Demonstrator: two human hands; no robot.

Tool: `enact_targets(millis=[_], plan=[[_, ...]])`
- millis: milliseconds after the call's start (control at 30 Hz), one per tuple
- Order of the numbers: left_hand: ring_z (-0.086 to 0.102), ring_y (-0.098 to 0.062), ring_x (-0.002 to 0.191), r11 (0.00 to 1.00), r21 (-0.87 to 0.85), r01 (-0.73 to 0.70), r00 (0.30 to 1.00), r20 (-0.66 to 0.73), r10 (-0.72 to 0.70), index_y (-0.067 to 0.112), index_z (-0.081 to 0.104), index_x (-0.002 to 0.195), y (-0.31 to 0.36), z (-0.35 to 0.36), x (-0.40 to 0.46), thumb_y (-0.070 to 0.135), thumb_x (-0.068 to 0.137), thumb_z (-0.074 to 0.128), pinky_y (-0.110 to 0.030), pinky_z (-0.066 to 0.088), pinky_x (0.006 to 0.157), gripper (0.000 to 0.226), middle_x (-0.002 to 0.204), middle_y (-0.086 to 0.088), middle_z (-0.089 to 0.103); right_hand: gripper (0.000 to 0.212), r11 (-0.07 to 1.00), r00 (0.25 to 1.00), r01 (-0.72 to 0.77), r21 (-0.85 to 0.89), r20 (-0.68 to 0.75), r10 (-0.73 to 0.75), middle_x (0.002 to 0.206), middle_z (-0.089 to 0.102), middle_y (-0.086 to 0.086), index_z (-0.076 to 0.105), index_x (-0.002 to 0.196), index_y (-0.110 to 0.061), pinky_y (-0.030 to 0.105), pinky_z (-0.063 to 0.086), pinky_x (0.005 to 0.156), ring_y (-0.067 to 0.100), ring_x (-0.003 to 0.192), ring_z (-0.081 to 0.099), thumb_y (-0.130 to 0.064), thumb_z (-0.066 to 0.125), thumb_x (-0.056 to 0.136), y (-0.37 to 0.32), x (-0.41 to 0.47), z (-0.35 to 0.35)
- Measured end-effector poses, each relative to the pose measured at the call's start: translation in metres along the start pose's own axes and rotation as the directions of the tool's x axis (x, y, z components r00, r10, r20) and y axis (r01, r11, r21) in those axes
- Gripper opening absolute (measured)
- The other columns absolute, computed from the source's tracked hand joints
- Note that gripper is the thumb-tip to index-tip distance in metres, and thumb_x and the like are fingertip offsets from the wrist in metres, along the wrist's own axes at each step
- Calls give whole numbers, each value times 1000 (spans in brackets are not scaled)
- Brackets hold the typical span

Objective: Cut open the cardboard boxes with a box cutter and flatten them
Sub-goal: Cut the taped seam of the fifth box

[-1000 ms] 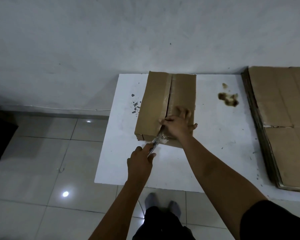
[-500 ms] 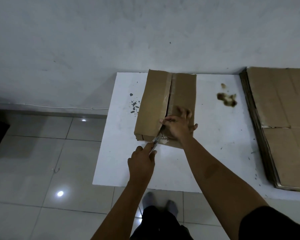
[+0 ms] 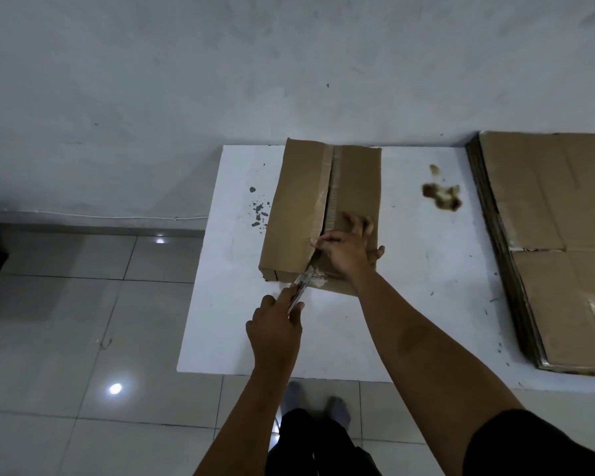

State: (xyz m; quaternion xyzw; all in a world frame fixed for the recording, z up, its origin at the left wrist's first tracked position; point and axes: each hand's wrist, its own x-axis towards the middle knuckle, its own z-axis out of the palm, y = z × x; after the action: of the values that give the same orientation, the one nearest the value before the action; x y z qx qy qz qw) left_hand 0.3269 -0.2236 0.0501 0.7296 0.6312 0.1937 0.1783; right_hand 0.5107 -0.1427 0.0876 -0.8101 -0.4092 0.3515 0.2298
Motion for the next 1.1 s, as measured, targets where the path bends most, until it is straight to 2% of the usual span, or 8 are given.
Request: enact_targets(millis=[167, 267, 400, 600, 767, 1033, 1100], plan=[[61, -22, 63, 993, -32, 113, 993, 31, -112, 24, 66, 126, 10, 2, -4, 30, 88, 75, -39, 57, 60, 39, 78, -3, 62, 11, 999, 1000, -10, 49, 5, 10, 158, 20, -23, 74, 75, -43, 65, -9, 113, 12, 149, -12, -55, 76, 76, -1, -1, -1], [63, -22, 65, 989, -46, 141, 990, 22, -141, 22, 67, 124, 16, 3, -4, 29, 86, 76, -39, 57, 62, 39, 79, -4, 64, 11, 999, 1000, -15, 46, 5, 14, 157, 22, -24, 76, 78, -42, 65, -7, 113, 13, 149, -13, -53, 76, 76, -1, 1, -2], [62, -21, 60, 994, -59, 87, 996, -27, -89, 17, 70, 120, 6, 5, -11, 29, 83, 78, -39, 57, 56, 39, 74, -4, 64, 11, 998, 1000, -17, 58, 20, 16, 156, 22, -25, 77, 80, -40, 64, -10, 113, 13, 149, -12, -50, 77, 76, -1, 0, -1], [62, -19, 63, 993, -52, 110, 993, -39, -112, 20, 70, 121, 3, 5, -12, 36, 87, 73, -42, 59, 61, 38, 74, -2, 64, 12, 998, 1000, -7, 58, 20, 6, 155, 22, -27, 77, 80, -40, 64, -9, 113, 10, 148, -14, -51, 76, 77, 0, 1, 0], [59, -21, 59, 994, -67, 90, 995, -38, -93, 20, 70, 119, 7, 7, -5, 34, 86, 74, -41, 56, 55, 36, 74, -2, 62, 9, 1000, 1000, -15, 22, -2, 15, 155, 21, -25, 75, 77, -43, 66, -8, 113, 13, 149, -13, -51, 76, 77, 1, 3, 1], [59, -14, 60, 989, -128, 75, 993, -80, -86, 19, 72, 115, 2, 1, -14, 44, 89, 64, -30, 55, 59, 37, 71, 1, 63, 8, 1000, 1000, -6, 0, 26, 6, 156, 20, -25, 75, 78, -43, 65, -8, 113, 15, 149, -14, -51, 76, 78, -1, 2, 1], [61, -16, 62, 987, -137, 85, 992, -84, -97, 19, 73, 114, 3, 1, -14, 46, 88, 60, -31, 56, 61, 40, 72, 0, 65, 7, 1000, 1000, -10, 8, 22, 10, 156, 19, -26, 75, 76, -43, 65, -9, 113, 15, 149, -15, -49, 77, 77, 0, 3, 2]])
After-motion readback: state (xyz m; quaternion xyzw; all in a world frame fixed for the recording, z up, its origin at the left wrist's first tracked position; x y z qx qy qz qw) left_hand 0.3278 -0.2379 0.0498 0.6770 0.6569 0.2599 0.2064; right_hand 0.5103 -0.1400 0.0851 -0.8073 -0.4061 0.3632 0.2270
